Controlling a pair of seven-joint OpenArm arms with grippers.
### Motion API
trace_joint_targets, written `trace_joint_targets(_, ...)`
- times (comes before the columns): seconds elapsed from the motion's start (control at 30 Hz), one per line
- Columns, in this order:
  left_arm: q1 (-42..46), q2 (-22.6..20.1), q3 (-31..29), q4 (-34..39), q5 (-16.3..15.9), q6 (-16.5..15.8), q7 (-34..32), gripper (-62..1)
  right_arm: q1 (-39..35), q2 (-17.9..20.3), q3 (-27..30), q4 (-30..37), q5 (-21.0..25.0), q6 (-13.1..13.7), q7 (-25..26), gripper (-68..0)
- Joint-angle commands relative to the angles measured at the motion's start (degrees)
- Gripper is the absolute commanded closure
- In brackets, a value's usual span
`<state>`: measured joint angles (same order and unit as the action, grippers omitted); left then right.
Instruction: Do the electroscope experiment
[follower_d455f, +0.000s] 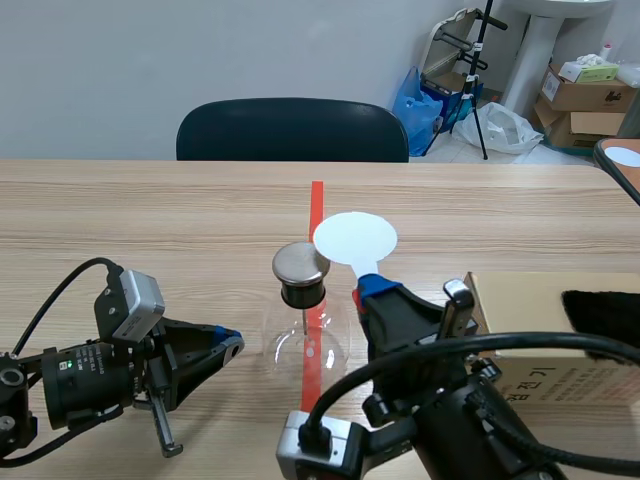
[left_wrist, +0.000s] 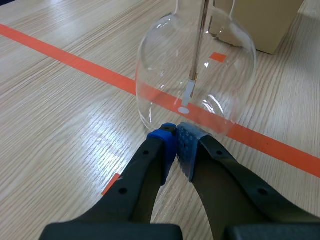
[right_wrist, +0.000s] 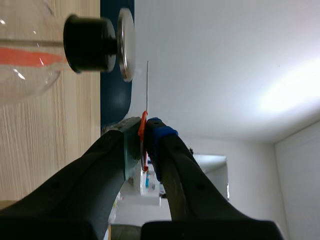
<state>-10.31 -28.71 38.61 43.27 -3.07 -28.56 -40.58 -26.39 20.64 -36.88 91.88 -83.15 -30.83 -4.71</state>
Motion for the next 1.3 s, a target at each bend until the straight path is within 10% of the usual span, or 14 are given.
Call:
trace_joint_targets(0.0, -0.15, 0.28, -0.04, 1.25, -0.76, -0.07, -0.79, -3.0, 0.52, 0.28, 0.13, 0.81, -0.2, -0.76, 0.98, -1.1)
trace_joint_targets(0.43, -0.15, 0.28, -0.04, 1.25, -0.79, -0.07, -2.1, -3.0, 0.52, 0.28, 0.13, 0.81, -0.2, -0.76, 8.96, -1.1)
trace_joint_targets(1.27, -0.17, 0.44, -0.07, 1.25, -0.76, -0.04, -2.08, -3.0, 0.52, 0.28, 0.13, 0.81, -0.2, -0.76, 8.94, -1.1)
